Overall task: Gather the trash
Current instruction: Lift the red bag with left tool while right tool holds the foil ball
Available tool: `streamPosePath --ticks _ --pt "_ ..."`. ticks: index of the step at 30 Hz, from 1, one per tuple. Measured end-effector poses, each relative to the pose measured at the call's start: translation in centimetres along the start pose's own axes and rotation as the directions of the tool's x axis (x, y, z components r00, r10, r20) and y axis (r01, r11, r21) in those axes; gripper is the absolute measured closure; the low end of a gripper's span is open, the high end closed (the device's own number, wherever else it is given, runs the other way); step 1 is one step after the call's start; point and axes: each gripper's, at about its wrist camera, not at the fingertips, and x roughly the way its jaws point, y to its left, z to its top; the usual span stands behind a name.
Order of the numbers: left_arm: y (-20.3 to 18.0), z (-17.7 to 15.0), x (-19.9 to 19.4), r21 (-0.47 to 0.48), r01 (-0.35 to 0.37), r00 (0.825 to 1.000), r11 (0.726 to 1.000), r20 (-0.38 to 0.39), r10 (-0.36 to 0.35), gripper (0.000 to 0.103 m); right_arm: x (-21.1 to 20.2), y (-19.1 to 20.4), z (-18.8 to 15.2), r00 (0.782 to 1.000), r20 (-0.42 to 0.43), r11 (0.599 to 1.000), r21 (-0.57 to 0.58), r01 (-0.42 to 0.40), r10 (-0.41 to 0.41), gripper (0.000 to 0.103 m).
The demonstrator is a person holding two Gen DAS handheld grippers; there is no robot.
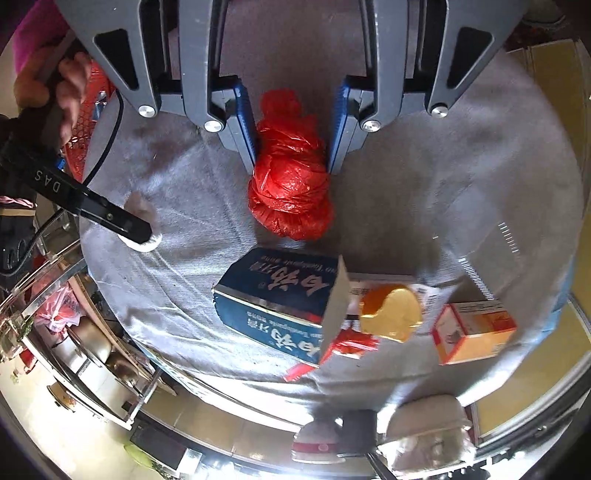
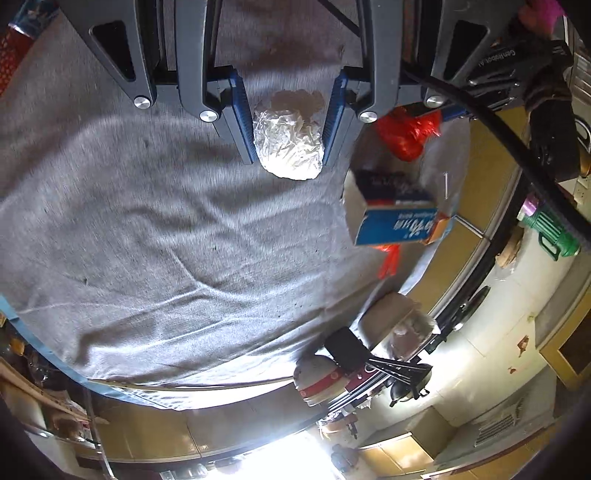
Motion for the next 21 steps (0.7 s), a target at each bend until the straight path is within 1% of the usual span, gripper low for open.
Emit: streamPosePath --ticks 5,8,11,13,16,21 --pt "-0.4 -1.2 -2.5 0.027 -0.075 0.995 0.997 0.066 0.073 0.065 -1.1 0.3 -1.4 1.000 0.000 1.000 0.002 -0.019 0.019 0.064" --pt "-0.7 -1.7 -3.5 0.033 -0.106 0.990 0.994 0.097 0.103 0.065 -1.6 0.9 -2.2 0.999 -0.002 0.999 -0.009 -0.035 0.035 0.064" --pt "-1.3 -2.1 -4.6 0.043 -0.144 0.980 0.989 0.145 0.137 0.065 -2.2 1.6 -3.1 0.998 -0.001 0.998 -0.023 -0.058 0.058 0.064" --pt "-1.6 -2.4 -5.5 0.053 -0.186 0.968 0.981 0.180 0.174 0.065 -2.7 2.1 -3.6 0.998 0.001 0.997 -0.039 -0.070 0.070 0.064" --pt "-2.1 -2.4 -6.0 0.056 -0.212 0.961 0.976 0.196 0.197 0.065 -3.3 2.7 -4.3 0.997 0.006 0.994 -0.073 -0.078 0.079 0.064" --pt "-3.3 -2.7 -6.2 0.059 -0.256 0.952 0.965 0.191 0.241 0.065 -4.4 2.6 -5.2 0.994 0.023 0.991 -0.090 -0.104 0.107 0.064"
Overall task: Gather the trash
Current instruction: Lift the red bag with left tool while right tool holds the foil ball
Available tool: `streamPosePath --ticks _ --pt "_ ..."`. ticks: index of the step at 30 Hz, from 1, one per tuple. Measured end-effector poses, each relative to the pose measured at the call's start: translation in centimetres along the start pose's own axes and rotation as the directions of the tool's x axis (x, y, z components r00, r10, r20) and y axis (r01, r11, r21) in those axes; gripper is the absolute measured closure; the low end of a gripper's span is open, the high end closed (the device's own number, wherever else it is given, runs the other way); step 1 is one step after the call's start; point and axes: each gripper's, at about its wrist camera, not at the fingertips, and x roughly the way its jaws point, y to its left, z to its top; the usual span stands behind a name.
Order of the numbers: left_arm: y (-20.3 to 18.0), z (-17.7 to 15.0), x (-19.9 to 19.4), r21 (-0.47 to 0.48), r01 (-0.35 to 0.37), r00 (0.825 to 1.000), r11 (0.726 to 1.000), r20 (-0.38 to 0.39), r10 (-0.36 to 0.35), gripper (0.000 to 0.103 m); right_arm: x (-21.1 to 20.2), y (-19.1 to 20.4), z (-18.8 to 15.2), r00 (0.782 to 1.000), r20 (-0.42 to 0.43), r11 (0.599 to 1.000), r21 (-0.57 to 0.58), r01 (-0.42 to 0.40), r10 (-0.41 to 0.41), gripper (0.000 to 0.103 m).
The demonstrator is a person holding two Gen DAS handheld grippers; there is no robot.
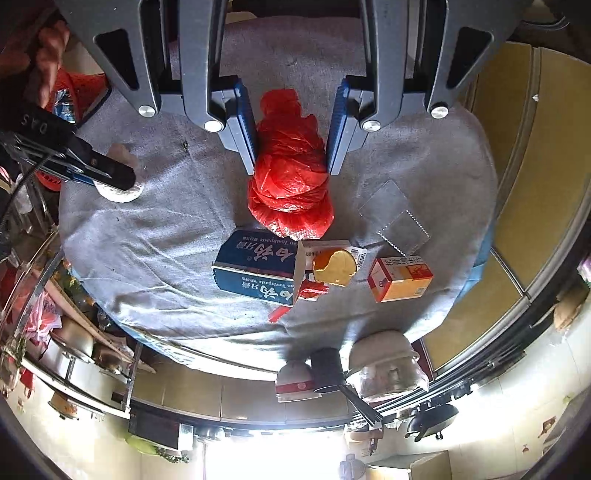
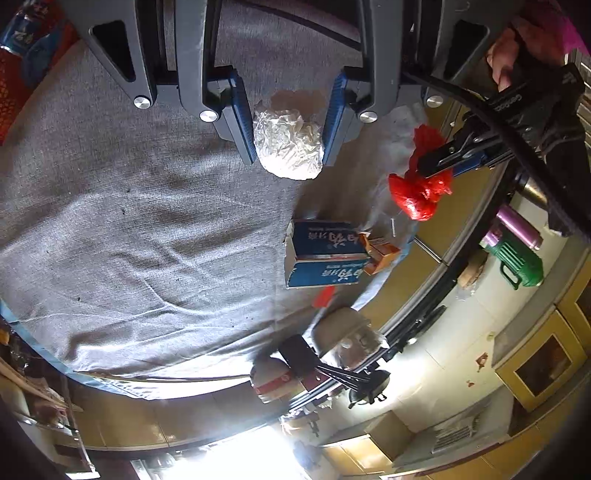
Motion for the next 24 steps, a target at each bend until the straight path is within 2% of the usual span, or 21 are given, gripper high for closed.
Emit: streamPosePath --ticks 12,18,24 --pt "-3.7 0.9 -2.1 0.007 -0.082 0.997 0.997 0.014 0.081 0.065 -3.3 -2.0 -2.1 0.998 0.053 0.999 -0.028 -0.015 0.016 0.064" --pt "-5.7 1.1 -3.2 0.015 -0.124 0.992 0.992 0.022 0.123 0.065 -4.7 -2.7 -2.2 0.996 0.063 0.997 -0.048 -0.063 0.066 0.064" --pt "-6.7 1.3 -4.0 -0.024 -0.155 0.988 0.988 0.022 0.155 0.065 -5.3 -3.4 -1.7 0.994 0.047 0.992 -0.076 -0.099 0.103 0.064"
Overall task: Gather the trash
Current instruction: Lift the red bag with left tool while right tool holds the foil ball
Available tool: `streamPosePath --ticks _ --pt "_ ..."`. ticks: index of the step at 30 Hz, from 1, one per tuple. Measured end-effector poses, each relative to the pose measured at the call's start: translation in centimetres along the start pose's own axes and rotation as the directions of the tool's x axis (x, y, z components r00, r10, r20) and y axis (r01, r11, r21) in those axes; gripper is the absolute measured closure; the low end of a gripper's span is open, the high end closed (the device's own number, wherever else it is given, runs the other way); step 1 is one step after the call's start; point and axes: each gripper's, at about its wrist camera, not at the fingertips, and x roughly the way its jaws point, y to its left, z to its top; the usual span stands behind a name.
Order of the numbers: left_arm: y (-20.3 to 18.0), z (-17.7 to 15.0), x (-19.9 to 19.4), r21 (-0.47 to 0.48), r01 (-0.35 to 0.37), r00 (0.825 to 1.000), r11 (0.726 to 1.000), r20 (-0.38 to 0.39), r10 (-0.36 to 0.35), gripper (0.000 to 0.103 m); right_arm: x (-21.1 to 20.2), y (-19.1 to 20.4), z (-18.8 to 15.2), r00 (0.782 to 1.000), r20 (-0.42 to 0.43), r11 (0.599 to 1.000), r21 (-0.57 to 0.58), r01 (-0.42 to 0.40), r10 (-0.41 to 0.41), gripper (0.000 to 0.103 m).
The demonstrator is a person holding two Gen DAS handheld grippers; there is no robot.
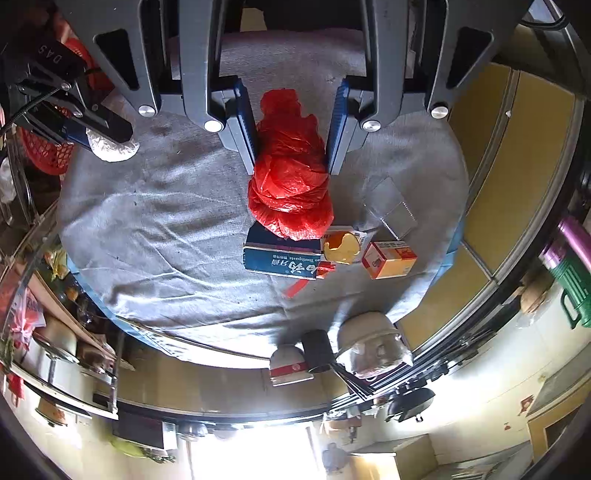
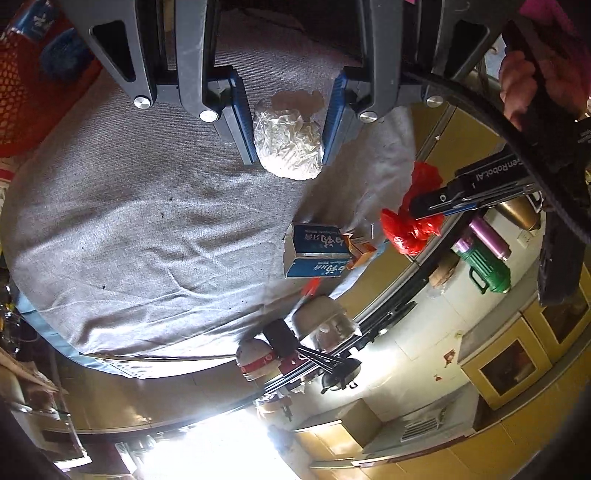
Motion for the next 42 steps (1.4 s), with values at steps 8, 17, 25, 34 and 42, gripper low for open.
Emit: streamPosePath --ticks 8,17,25,34,42 --pt "-0.5 -0.6 -1.1 -0.040 -0.054 0.998 0.998 0.003 0.055 0.065 -0.1 -1.4 1.0 0.999 -0.030 0.999 -0.029 -0.033 0.032 0.064" --pt "2.6 -2.1 -3.9 -0.114 -0.078 0.992 0.990 0.085 0.088 0.065 2.0 1.0 3.9 0.996 -0.020 0.994 -0.057 -0.091 0.090 0.064" --pt "3.5 -2.2 -2.8 -0.074 0.036 0.990 0.997 0.138 -0.025 0.065 -0.3 3.4 2.2 0.999 0.034 0.995 -0.096 0.030 -0.027 0.064" --pt "8.3 -3.5 -2.1 -0.124 0.155 0.973 0.980 0.191 -0.129 0.065 -0.1 4.4 1.4 0.986 0.006 0.986 -0.021 0.168 -0.168 0.064" --pt "14.3 -5.6 -1.3 -0.208 0.193 0.963 0.959 0.228 -0.144 0.065 4.3 10.8 0.5 0.984 -0.074 0.982 -0.108 0.155 -0.164 0.064"
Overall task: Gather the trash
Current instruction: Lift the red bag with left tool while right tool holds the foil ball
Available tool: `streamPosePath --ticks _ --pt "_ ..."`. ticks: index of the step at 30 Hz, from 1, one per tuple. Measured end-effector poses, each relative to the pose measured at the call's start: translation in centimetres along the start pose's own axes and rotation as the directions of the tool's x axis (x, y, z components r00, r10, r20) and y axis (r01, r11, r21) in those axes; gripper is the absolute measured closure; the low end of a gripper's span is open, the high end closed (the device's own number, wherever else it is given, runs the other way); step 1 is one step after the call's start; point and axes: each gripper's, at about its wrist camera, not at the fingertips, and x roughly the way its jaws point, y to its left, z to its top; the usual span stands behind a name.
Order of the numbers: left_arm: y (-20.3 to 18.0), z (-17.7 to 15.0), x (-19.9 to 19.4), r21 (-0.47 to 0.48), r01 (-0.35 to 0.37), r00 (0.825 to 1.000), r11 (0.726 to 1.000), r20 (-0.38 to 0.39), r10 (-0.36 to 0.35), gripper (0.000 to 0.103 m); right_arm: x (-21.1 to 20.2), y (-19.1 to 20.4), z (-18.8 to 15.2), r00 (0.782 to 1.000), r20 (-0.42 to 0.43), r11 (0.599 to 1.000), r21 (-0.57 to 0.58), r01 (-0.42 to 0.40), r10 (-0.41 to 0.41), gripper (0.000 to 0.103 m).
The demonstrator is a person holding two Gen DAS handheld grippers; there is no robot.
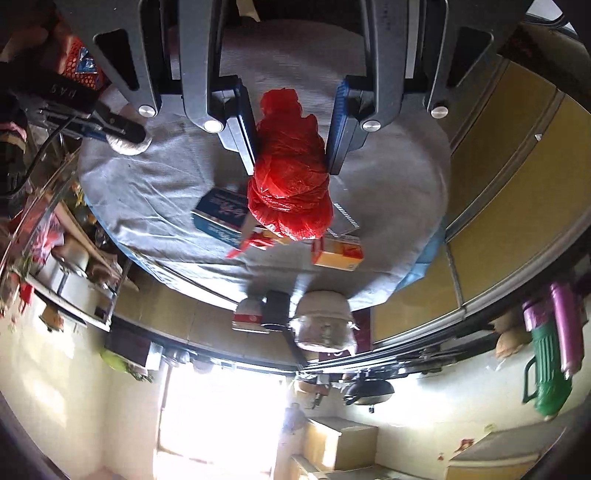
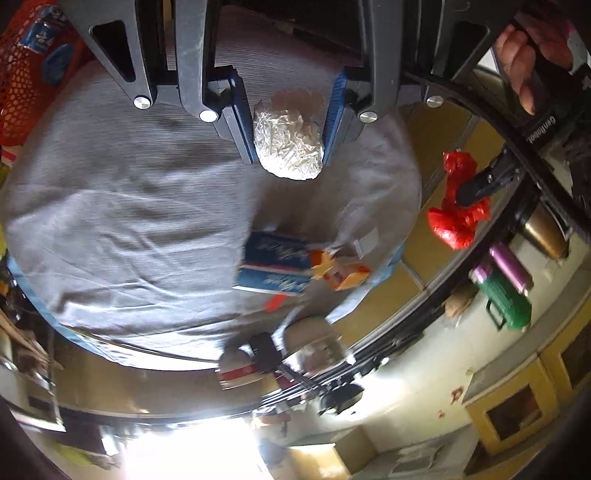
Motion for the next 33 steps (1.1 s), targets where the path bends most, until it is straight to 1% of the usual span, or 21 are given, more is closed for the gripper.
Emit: streamPosePath --ticks 3,6,9,11,14,15,17,19,22,27,29,31,33 --pt "1.4 0.8 0.8 0.014 -0.002 1.000 1.000 0.009 0.001 0.065 1.0 1.6 -0.2 1.000 -0.026 0.999 -0.029 0.016 -0.017 0.064" --pt "2.1 2.2 1.4 0.027 -0.003 0.999 1.000 0.043 0.002 0.065 1.4 2.3 -0.2 0.998 -0.030 0.998 -0.038 0.050 -0.051 0.064" --pt "2.5 3.7 2.0 0.016 0.053 0.996 0.998 0.068 -0.054 0.065 0.9 2.1 0.0 0.996 -0.020 0.996 -0.016 0.092 -0.092 0.064" --pt "2.4 4.1 2.4 0.026 0.080 0.994 0.996 0.068 -0.082 0.065 0.4 1.7 0.1 0.991 -0.010 0.991 0.007 0.131 -0.131 0.064" --pt "1.7 3.5 3.6 0.074 0.138 0.990 0.988 0.034 -0.140 0.065 0.1 0.7 -0.1 0.983 -0.008 0.981 0.063 0.182 -0.182 0.064" --pt "1.5 3.3 3.8 0.086 0.147 0.989 0.985 0.022 -0.149 0.065 0.1 0.5 -0.2 0.981 -0.011 0.979 0.074 0.192 -0.192 0.064" --pt "1.0 2.4 4.9 0.116 0.181 0.983 0.977 -0.032 -0.178 0.065 0.1 0.0 -0.6 0.977 -0.024 0.971 0.111 0.211 -0.210 0.064" --pt "0.7 1.7 5.6 0.124 0.207 0.977 0.971 -0.079 -0.198 0.065 0.1 -0.3 -1.0 0.975 -0.035 0.965 0.138 0.221 -0.218 0.064" --pt "0.5 1.0 6.4 0.126 0.224 0.970 0.966 -0.128 -0.208 0.065 0.1 -0.2 -1.5 0.971 -0.046 0.958 0.154 0.241 -0.236 0.064" --pt "0.0 0.6 5.9 0.130 0.224 0.970 0.966 -0.125 -0.208 0.065 0.0 -0.2 -1.9 0.970 -0.047 0.957 0.158 0.245 -0.240 0.064" --pt "-0.5 0.3 5.4 0.130 0.230 0.969 0.964 -0.126 -0.214 0.065 -0.2 -0.3 -1.8 0.971 -0.041 0.959 0.157 0.238 -0.234 0.064" --pt "-0.9 0.0 4.9 0.129 0.221 0.971 0.967 -0.124 -0.205 0.065 -0.4 -0.4 -1.6 0.975 -0.031 0.962 0.156 0.223 -0.221 0.064" --pt "-1.5 -0.4 4.6 0.126 0.221 0.969 0.967 -0.139 -0.204 0.065 -0.6 -0.4 -1.5 0.977 -0.021 0.966 0.149 0.213 -0.212 0.064"
